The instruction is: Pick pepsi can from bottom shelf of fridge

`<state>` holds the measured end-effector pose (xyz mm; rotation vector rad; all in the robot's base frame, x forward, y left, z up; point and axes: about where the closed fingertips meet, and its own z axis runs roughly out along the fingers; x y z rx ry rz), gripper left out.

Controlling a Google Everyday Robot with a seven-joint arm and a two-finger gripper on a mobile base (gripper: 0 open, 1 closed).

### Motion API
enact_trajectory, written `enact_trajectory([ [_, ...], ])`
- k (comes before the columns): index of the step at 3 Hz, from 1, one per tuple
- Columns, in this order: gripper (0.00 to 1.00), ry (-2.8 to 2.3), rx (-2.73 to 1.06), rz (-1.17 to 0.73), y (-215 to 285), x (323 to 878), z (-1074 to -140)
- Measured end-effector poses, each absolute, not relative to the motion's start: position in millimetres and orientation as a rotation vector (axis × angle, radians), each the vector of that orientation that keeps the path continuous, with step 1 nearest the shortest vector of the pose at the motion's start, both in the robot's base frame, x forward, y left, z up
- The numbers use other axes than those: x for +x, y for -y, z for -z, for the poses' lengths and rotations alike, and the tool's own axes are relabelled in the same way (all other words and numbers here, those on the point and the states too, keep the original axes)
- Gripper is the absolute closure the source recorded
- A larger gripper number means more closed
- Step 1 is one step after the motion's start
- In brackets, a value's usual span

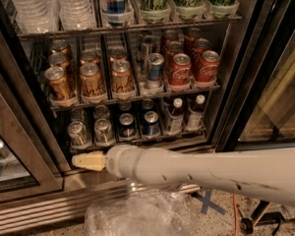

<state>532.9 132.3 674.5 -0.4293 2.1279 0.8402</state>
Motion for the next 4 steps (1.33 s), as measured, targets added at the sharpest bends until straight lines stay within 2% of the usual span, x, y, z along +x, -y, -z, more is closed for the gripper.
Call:
enact_trajectory([
  [1, 0.0, -2.212, -0.372, -0.706, -127, 512, -635],
  [2, 0.0, -2.216, -0.429, -0.47, -104, 508, -609],
  [3, 0.0, -2.221, -0.419, -0.433, -168, 510, -594],
  [4, 0.0, -2.223, -0.373, -0.395, -183, 511, -593],
])
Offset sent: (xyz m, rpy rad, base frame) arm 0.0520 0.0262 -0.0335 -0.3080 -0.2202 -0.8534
